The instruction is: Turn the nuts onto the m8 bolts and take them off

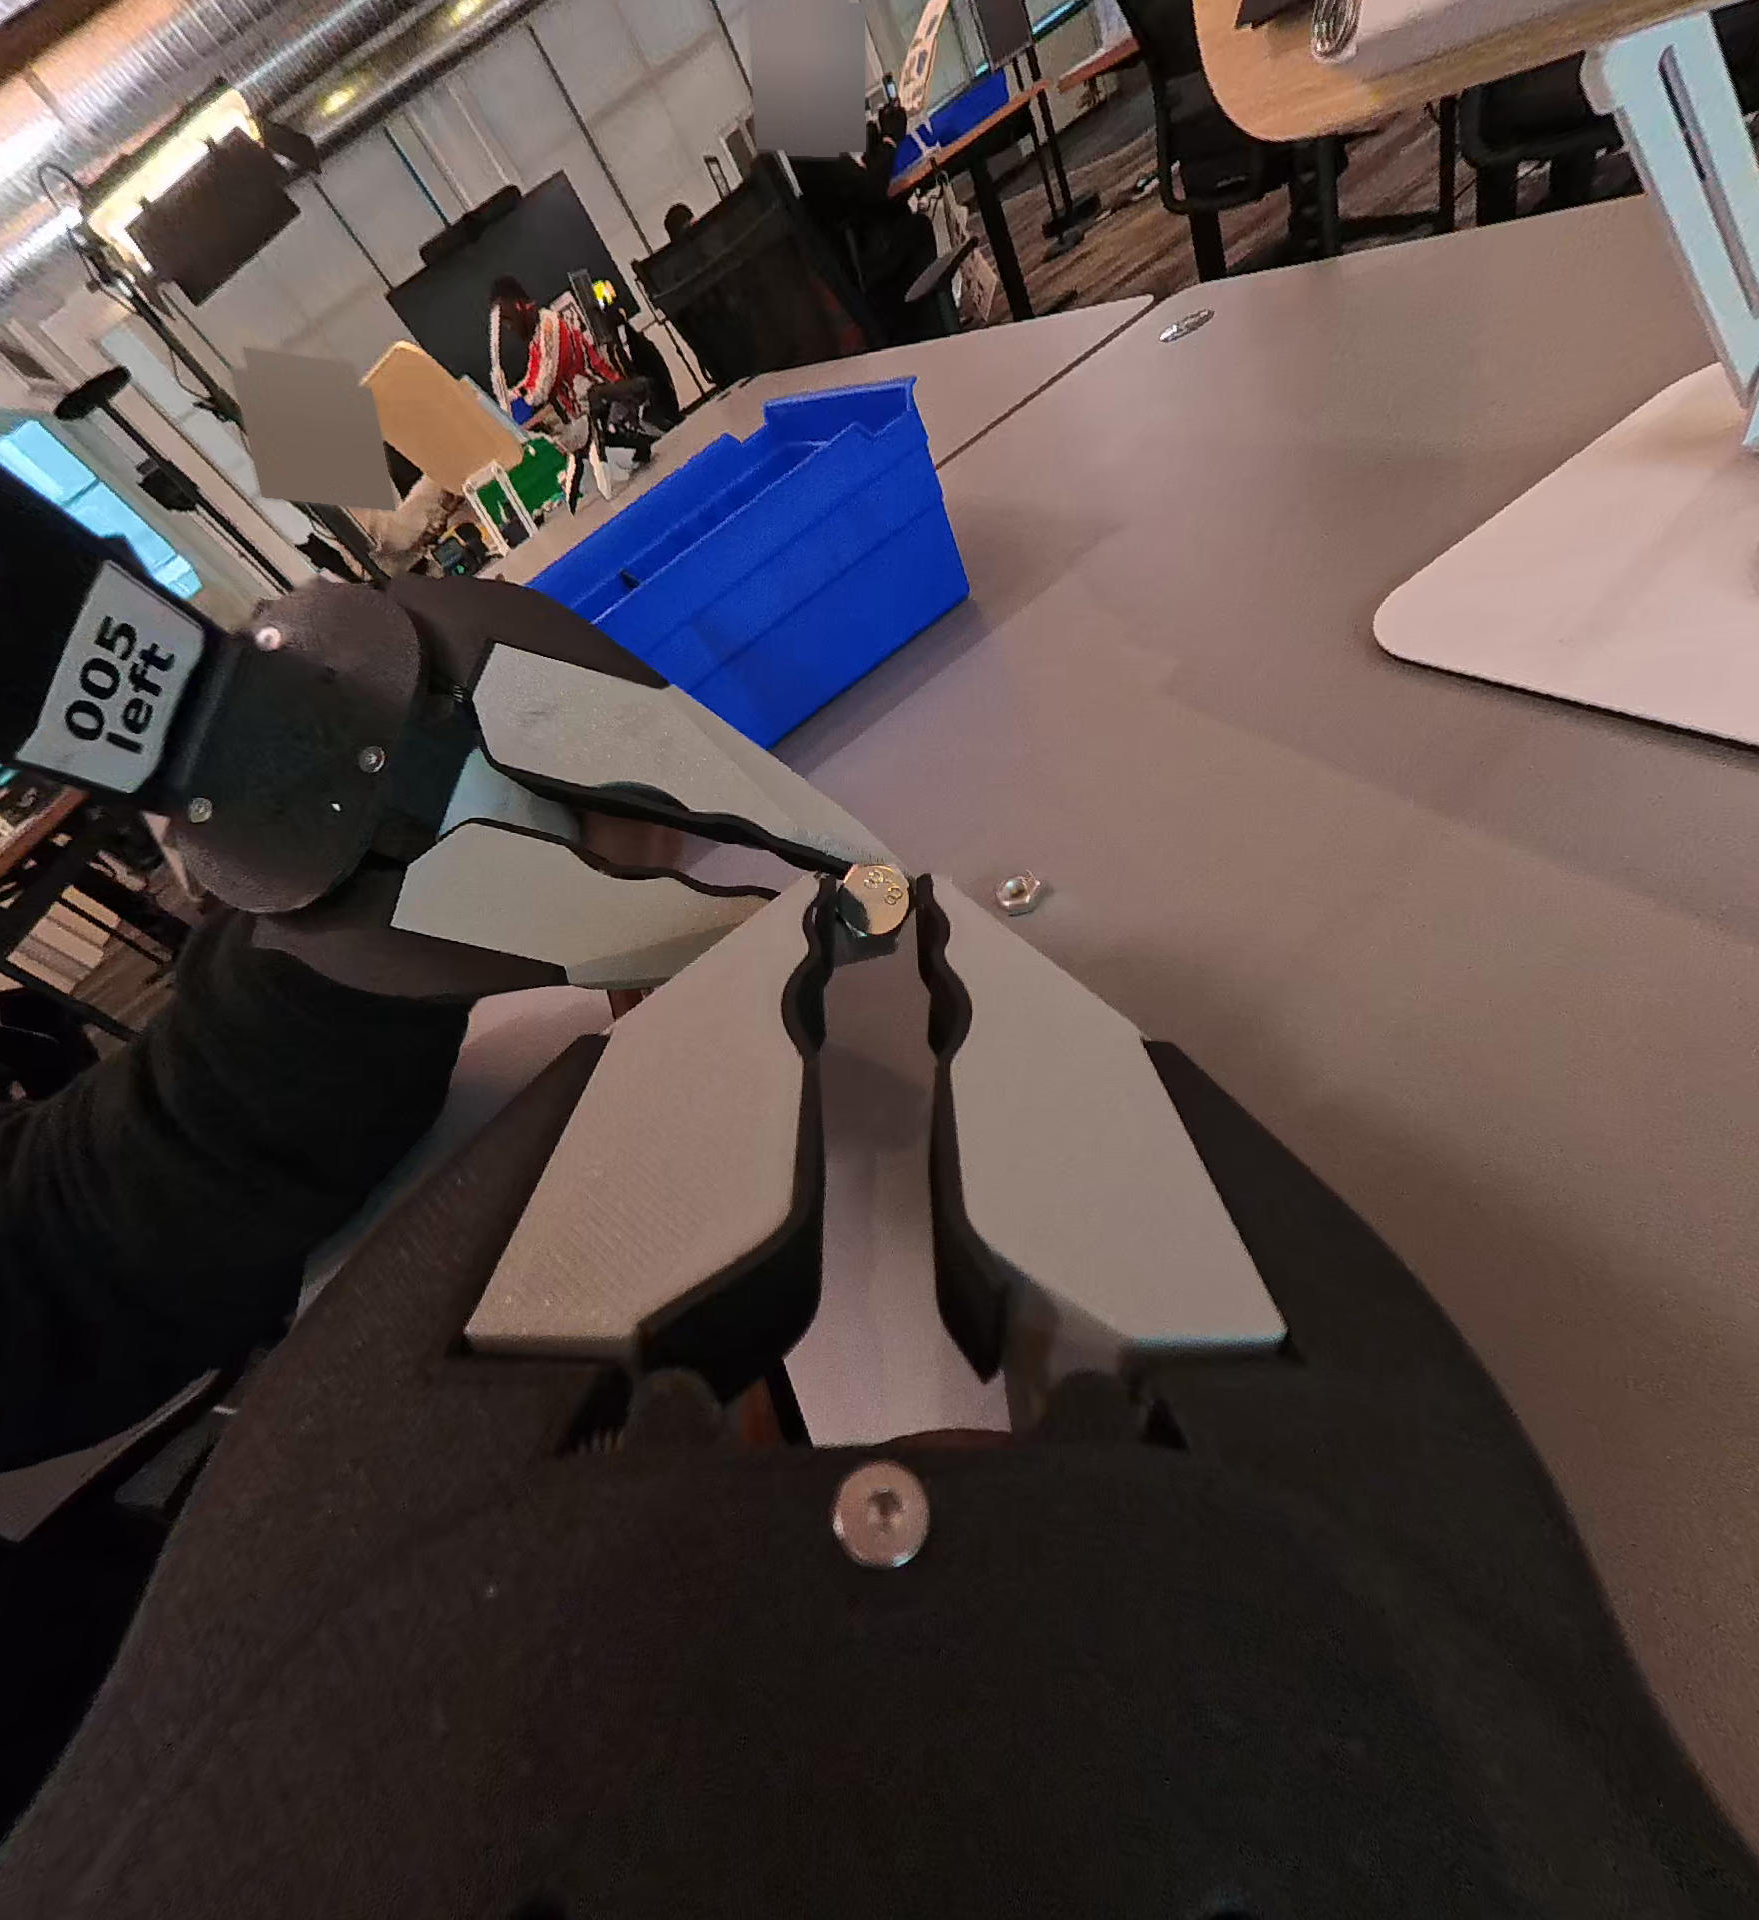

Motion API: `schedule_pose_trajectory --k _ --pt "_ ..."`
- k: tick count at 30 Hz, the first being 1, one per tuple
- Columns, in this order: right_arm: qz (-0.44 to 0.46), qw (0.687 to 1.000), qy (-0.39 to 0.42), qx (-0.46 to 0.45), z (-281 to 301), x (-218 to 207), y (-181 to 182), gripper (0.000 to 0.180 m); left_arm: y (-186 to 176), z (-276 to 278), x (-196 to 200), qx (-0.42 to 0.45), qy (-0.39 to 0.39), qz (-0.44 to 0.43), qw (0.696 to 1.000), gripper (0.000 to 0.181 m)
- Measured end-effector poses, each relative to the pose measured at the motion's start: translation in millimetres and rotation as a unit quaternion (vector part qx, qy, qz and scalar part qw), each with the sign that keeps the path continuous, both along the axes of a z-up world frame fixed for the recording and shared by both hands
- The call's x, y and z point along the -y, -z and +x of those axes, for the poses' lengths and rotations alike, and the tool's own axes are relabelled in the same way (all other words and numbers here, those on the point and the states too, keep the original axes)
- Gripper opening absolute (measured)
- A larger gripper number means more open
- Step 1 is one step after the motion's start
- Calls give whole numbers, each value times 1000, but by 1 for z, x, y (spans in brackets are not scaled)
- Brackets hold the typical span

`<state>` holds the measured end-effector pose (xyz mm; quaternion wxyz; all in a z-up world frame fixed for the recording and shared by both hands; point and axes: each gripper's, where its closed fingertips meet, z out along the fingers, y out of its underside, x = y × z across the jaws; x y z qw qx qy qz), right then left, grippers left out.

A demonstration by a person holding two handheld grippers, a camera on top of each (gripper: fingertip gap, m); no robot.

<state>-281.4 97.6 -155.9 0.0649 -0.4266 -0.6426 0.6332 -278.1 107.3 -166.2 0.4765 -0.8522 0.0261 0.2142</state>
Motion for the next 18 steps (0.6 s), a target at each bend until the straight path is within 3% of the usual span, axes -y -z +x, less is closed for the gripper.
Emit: schedule_pose_trajectory --k 6,12,18 --pt "17 1000 19 -13 -2 -3 -1 12 9 -8 10 23 -21 -20 999 6" --pt "-44 999 11 -9 -1 -7 -12 12 21 -16 13 55 -28 -24 998 3" --pt "-120 993 -14 -7 5 -5 -28 12 -4 -8 2 19 18 59 998 0"
